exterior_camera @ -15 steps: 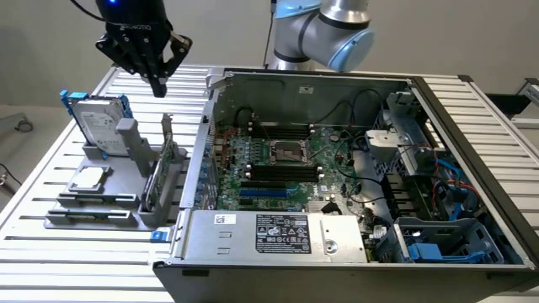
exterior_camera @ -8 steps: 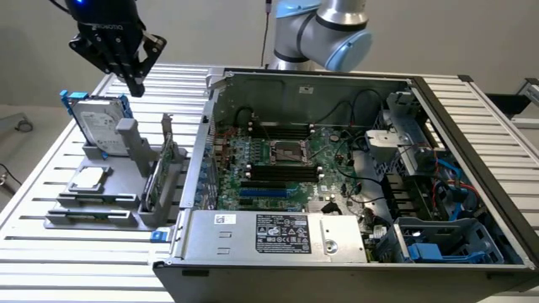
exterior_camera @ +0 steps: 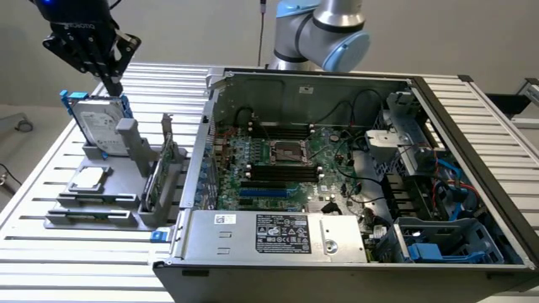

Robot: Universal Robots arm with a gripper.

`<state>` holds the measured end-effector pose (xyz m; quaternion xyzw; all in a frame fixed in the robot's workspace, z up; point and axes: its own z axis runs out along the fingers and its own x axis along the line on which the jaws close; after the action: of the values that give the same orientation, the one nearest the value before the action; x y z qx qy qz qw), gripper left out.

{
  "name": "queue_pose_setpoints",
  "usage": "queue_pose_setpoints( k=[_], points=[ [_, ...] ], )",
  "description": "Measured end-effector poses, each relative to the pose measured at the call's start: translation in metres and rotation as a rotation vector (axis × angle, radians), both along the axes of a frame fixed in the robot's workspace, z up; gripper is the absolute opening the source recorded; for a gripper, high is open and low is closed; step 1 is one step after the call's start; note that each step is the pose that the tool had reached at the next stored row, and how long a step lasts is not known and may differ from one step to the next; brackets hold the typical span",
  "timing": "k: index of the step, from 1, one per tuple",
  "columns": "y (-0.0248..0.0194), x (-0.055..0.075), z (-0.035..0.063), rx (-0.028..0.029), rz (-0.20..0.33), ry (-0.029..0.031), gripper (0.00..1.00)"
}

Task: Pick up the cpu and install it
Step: 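Reach for the cpu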

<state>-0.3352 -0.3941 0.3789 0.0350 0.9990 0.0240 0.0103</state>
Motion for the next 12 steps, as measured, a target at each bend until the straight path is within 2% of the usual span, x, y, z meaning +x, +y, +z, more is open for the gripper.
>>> queue_pose_setpoints(
  k=[8,12],
  points=[
    [0.0011,-0.032,-0.0054,-0.003,0.004,0.0005,0.11],
    [0.0011,-0.05,-0.0087,-0.0072,0.005,0.0006,0.11]
  ],
)
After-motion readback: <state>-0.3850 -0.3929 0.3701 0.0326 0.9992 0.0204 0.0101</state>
